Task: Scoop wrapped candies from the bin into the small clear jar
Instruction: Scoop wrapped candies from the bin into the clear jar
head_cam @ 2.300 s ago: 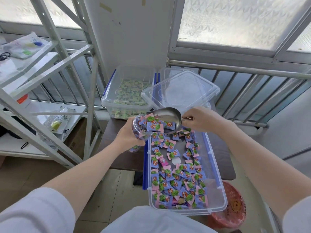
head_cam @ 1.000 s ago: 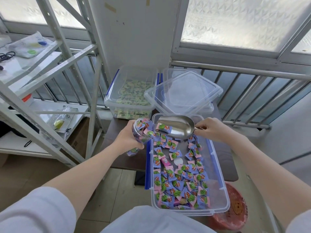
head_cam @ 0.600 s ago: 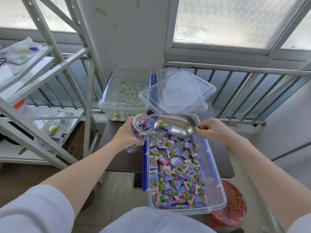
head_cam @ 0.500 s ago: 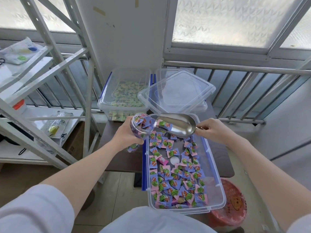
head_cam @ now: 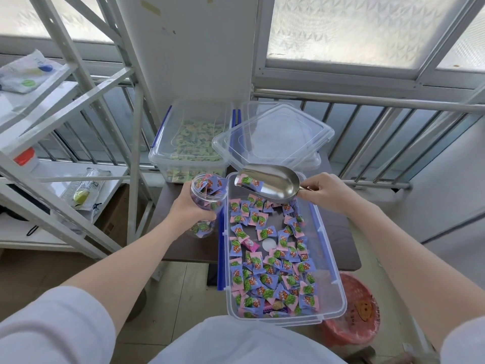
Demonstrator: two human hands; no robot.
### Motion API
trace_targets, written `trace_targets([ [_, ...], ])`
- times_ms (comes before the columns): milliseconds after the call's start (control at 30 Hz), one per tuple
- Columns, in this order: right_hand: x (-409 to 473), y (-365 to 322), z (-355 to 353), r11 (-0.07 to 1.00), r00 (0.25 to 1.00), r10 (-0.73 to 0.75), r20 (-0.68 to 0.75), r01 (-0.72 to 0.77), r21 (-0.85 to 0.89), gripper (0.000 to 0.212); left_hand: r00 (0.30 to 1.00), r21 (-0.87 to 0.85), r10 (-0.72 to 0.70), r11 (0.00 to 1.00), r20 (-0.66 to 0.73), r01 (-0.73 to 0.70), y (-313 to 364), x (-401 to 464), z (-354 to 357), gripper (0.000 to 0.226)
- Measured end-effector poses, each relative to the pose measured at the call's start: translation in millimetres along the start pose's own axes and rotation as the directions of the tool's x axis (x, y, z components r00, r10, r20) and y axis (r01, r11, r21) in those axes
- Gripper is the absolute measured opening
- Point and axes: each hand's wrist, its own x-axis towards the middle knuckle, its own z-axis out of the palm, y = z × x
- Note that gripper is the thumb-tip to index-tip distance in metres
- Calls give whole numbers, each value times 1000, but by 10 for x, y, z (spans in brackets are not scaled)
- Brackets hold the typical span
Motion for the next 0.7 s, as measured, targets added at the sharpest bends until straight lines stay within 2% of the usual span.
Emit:
trace_targets([
  [267,11,-227,-32,1000,1000,10,6,-11,21,23,997,46,-40,998,-70,43,-92,-2,-11,97],
  [333,19,-258,-18,1000,1000,23,-5,-23,7,26,994,65,-47,996,-95,54,-107,4,-4,94],
  [433,27,-280,7,999,999,43,-9,-43,4,29,993,2,-81,997,-91,82,-122,7,12,86],
  [567,-25,-285,24,998,998,53,24,-53,17,22,989,6,-67,998,-134,69,-419,201,22,92],
  [700,-71,-166,77,994,993,108,55,-109,7,26,984,-5,-100,995,-147,101,-667,297,58,93],
])
